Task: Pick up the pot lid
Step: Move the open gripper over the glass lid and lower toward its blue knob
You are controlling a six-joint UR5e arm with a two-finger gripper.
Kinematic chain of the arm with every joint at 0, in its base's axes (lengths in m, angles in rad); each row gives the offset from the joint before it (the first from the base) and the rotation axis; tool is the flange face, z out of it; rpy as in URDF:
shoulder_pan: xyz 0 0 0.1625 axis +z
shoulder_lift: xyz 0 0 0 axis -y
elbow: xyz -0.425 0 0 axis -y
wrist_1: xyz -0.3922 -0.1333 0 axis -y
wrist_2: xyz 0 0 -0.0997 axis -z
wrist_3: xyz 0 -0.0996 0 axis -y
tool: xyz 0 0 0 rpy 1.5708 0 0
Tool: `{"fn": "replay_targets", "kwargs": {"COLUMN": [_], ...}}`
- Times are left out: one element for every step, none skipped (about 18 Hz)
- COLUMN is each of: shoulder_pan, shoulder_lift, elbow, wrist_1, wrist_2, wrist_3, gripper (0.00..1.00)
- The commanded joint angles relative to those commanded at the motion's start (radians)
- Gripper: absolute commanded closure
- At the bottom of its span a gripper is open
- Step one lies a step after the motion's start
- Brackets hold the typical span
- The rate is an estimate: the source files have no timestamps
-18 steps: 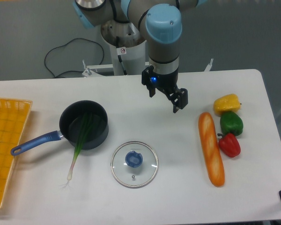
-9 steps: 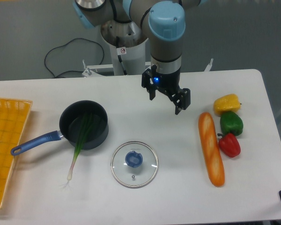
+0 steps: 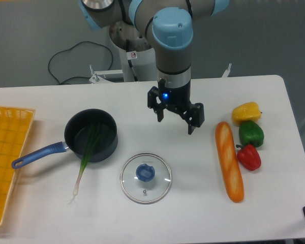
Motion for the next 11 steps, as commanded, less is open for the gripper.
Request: {"fn": "replay_targets", "kwargs": {"shoulder_pan": [0.0,0.003,-0.001,-0.005,-0.005,-0.006,-0.008,-0.009,-0.011,-0.021,-0.031], "shoulder_lift": [-0.002,-0.003,-0.003,-0.011,-0.014,-0.029,-0.053,-0.073,-0.095,-0.11,-0.124], "elbow": [-0.005,-0.006,-0.005,-0.003,0.006,0.02,0.04,0.061,0.083,0.103,0.118], "wrist_1": [-0.003,-0.005,-0.006,-0.006,-0.012,-0.028,-0.044,-0.063,-0.078,-0.094,-0.109], "wrist_2": [-0.005,-0.005,-0.003,-0.003,-0.003,-0.002,0.001,0.002,0.003,0.003,0.006], "wrist_3": [0.005,0.005,-0.001,-0.008,-0.009,-0.009,-0.011,-0.014,-0.021,-0.035,-0.046], "gripper": [0.0,0.0,0.0,0.0,0.0,0.0,0.0,0.0,0.0,0.0,0.0]}}
